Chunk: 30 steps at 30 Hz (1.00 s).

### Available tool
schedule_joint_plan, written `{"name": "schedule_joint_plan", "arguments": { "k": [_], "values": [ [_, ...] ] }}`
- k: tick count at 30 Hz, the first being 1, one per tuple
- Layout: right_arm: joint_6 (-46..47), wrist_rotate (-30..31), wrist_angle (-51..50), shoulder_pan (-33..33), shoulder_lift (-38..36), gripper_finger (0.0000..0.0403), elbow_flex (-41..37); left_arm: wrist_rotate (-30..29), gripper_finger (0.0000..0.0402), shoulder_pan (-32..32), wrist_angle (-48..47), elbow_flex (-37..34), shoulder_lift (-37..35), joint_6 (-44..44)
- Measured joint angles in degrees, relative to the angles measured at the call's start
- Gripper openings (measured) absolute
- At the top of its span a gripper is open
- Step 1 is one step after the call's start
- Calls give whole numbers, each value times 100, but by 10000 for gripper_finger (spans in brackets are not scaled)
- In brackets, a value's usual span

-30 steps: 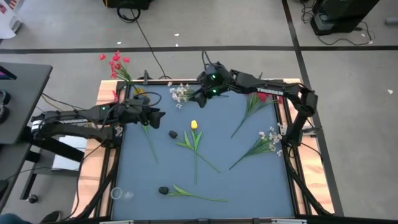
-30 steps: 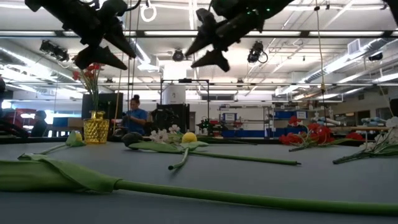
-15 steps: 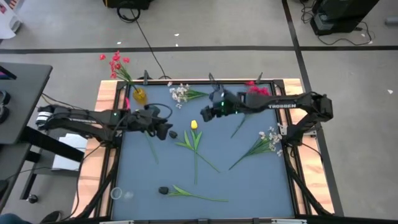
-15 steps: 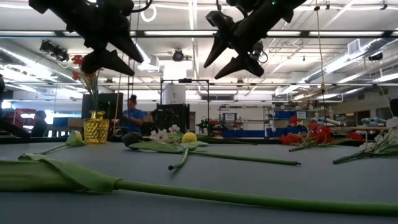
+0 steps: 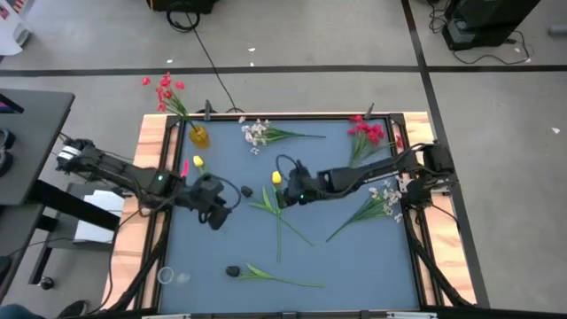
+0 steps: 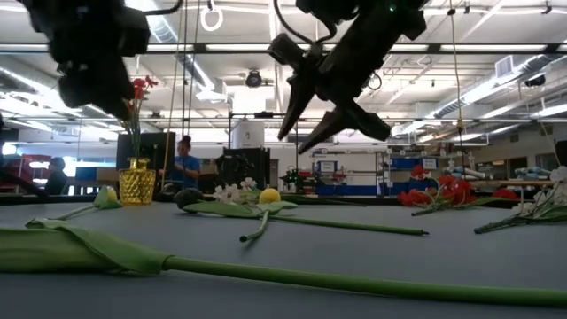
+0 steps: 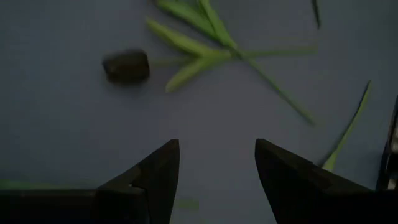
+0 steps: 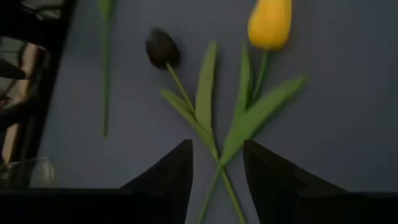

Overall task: Sort flowers into vase by color
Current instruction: Put the top black flower into the yellow vase

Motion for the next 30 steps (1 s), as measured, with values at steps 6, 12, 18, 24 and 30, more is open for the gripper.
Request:
{"name": "schedule_joint_plan", "arguments": {
  "k": [6, 12, 18, 24, 30],
  "values": [
    [856, 251, -400, 563, 107, 143, 2, -373, 215, -604, -626, 0, 0, -721],
    [1885, 474, -1069, 1069, 107, 142, 4, -430, 215, -926, -656, -361, -4, -1112],
    [2414, 333, -1546, 1371, 107, 142, 4, -331, 214, -1403, 483, -1201, 2, -1851],
    [2579, -2, -2459, 1610, 102, 142, 4, -409, 214, -1658, 672, -1546, 0, -2445],
    [2530, -429, -2647, 1779, 72, 142, 4, -409, 214, -1790, 549, -1591, 0, -2741]
  ]
}}
